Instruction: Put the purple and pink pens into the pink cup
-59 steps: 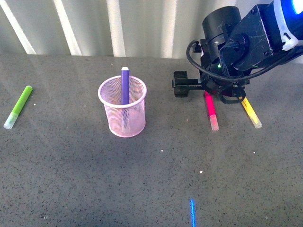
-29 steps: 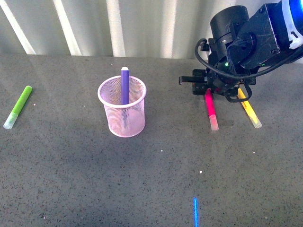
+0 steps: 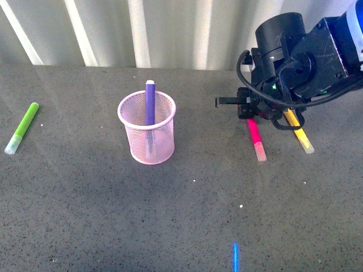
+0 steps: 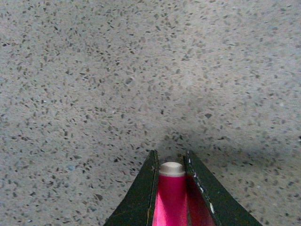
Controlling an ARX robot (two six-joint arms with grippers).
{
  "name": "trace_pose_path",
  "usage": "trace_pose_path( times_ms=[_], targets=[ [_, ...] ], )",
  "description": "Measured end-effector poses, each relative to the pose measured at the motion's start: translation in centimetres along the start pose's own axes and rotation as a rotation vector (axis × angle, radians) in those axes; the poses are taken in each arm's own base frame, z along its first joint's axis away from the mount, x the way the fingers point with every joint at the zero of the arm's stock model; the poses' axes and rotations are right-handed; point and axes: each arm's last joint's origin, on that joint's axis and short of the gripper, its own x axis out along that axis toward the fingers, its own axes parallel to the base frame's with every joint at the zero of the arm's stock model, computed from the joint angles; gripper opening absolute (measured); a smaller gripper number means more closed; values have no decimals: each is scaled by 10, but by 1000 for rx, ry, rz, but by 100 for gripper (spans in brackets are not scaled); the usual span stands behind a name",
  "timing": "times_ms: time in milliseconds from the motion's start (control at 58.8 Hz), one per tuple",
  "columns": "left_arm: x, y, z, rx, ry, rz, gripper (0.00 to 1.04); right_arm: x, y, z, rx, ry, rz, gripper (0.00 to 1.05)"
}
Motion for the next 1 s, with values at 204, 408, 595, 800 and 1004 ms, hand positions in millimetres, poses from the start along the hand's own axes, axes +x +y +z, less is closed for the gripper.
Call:
trace_pose_path(
  times_ms=[204, 408, 595, 800, 1004],
  targets=[
    [0, 0, 0, 0, 0, 0, 98, -40, 1, 20, -85, -273, -21, 12],
    [0, 0, 0, 0, 0, 0, 98, -119, 31, 65, -127, -616, 160, 12],
    [0, 0, 0, 0, 0, 0, 98, -170, 77, 67, -199, -787, 360, 12],
    [0, 0, 0, 0, 0, 0, 98, -175, 116, 40, -256, -832, 482, 12],
    [0, 0, 0, 0, 0, 0, 98, -154, 130, 21, -279, -772, 502, 12]
  ],
)
